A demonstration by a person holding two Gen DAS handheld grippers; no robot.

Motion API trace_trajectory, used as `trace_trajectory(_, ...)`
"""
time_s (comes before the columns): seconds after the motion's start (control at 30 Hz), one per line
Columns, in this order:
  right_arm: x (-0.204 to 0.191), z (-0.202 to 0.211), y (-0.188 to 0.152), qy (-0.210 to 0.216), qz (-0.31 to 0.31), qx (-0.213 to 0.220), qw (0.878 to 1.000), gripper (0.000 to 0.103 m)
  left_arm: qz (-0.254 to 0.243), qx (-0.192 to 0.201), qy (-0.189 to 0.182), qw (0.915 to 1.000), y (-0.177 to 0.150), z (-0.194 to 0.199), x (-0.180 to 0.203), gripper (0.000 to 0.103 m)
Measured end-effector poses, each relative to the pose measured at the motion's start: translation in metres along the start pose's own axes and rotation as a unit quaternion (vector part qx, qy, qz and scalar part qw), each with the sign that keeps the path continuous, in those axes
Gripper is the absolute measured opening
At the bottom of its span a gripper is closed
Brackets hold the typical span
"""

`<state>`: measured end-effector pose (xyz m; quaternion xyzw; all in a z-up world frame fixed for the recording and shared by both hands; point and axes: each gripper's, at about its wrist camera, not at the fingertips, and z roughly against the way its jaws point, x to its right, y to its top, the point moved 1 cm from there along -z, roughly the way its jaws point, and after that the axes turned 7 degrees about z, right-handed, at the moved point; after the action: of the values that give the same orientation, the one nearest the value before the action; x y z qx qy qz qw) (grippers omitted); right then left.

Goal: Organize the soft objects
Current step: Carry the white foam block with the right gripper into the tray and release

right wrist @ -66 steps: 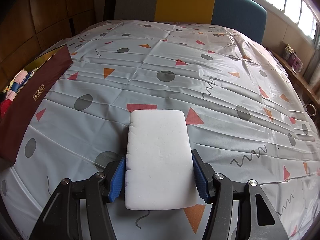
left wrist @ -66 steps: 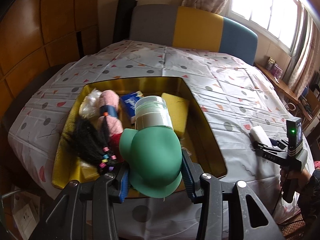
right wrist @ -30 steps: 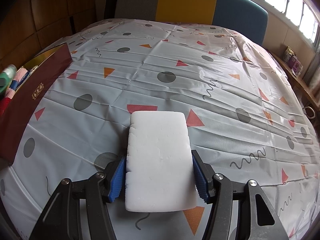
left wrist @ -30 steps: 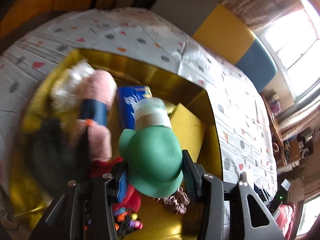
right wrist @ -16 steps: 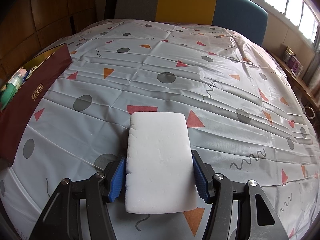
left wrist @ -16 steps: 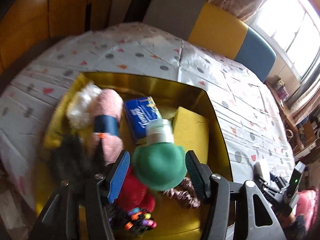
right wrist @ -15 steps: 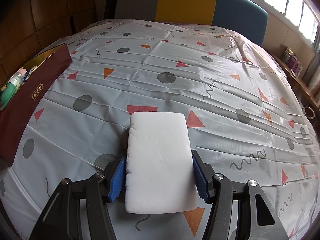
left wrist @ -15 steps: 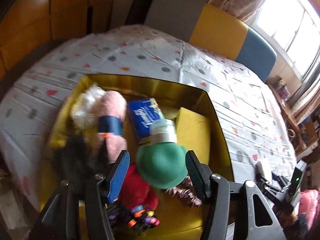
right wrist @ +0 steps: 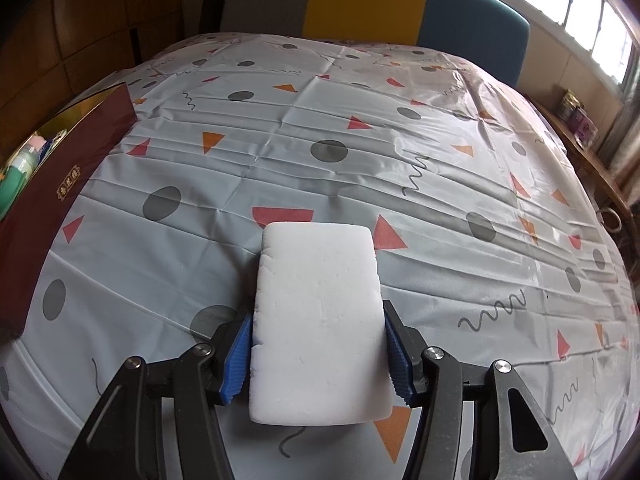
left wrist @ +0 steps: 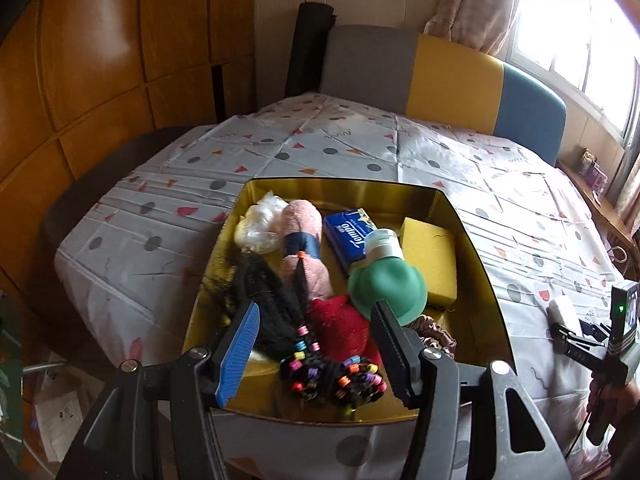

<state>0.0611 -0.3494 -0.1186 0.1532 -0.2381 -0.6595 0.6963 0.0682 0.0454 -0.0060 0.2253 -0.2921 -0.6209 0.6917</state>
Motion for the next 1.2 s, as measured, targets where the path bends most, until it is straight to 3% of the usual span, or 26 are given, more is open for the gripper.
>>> trace_trajectory(0.43,-0.010,0.007,0.002,-0.058,-0.071,-0.046,0.995,0.057,0.021,0.005,0.001,0.9998,-0.010,0.011,-0.020,0.058)
trace_trajectory(0.63,-0.015,0.014,0.006,-0.054,-0.087,-0.056,0.993,0.056,0.026,0.008,0.006,0.9996,-0.013,0.013,-0.028,0.058)
trace_trajectory(0.83,-0.048,0.052,0.031,0.003,-0.090,-0.006,0.996,0.056,0.035,0.003,0.009,0.9993,-0.016,0.011,-0.036,0.058)
trace_trajectory(1.03,-0.119,0.091,0.069,0.068,-0.052,0.050,0.995,0.056,0.050,0.005,0.012,0.9987,-0.016,0.011,-0.046,0.058)
trace_trajectory(1.2,-0.184,0.104,0.096,0.121,-0.022,0.069,0.990,0.057,0.064,0.007,0.016,0.9978,-0.015,0.012,-0.056,0.058)
